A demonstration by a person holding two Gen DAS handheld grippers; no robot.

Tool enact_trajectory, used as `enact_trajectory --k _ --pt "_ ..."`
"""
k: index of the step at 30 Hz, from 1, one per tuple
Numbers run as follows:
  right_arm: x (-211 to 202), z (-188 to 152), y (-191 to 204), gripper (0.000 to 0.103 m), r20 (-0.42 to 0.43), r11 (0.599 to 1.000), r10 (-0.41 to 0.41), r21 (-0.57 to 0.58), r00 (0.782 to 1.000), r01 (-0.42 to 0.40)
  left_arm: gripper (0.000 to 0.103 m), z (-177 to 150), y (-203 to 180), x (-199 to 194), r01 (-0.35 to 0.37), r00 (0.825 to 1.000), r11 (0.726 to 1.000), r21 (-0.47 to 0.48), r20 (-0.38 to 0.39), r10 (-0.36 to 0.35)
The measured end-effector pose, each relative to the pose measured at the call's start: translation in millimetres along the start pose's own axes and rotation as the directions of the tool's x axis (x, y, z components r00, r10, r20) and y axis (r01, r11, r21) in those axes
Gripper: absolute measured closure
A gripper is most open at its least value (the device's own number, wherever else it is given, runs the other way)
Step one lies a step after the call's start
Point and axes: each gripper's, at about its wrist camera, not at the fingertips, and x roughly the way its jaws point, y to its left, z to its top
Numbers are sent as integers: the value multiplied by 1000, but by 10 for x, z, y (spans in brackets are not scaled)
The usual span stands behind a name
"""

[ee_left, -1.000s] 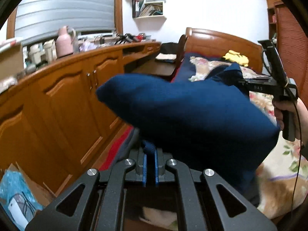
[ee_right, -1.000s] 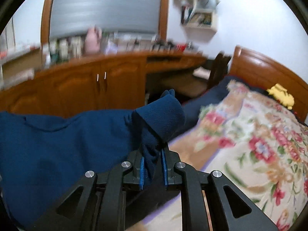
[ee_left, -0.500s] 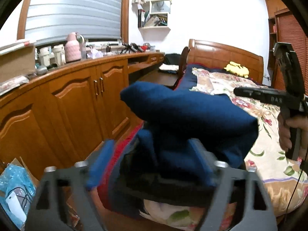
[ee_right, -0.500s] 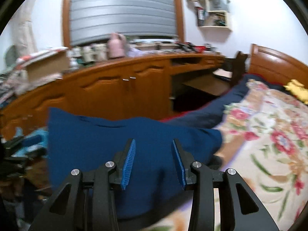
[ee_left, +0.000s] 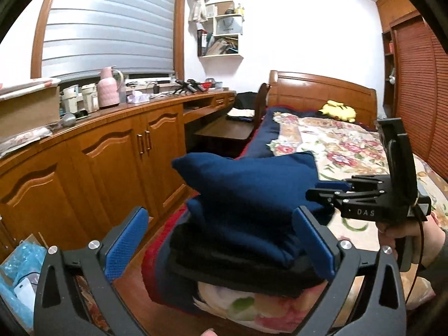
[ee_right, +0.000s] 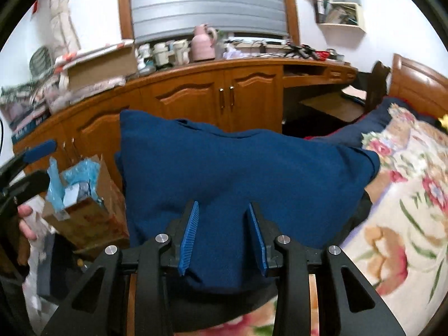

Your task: Fold large clothes

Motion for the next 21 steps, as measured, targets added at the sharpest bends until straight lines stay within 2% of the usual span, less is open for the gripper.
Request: enact_trajectory --k 4,8,11,12,21 --pt "-317 -189 183 66 23 998 -61 -28 998 61 0 -27 -147 -40 17 1000 1000 12 -1 -17" --pt "-601 -430 293 66 36 997 -68 -21 997 69 0 -63 -373 -61 30 1000 999 30 -5 -30" --pt "-875 -600 267 65 57 996 -86 -11 995 87 0 -95 -571 -75 55 998 997 47 2 -55" --pt "-949 -647 253 61 62 995 -102 -6 993 103 0 -111 -658 -78 65 998 996 54 5 -66" --pt "-1807 -1297 155 57 123 977 -214 45 969 210 0 -220 -1469 15 168 986 979 113 -2 -169"
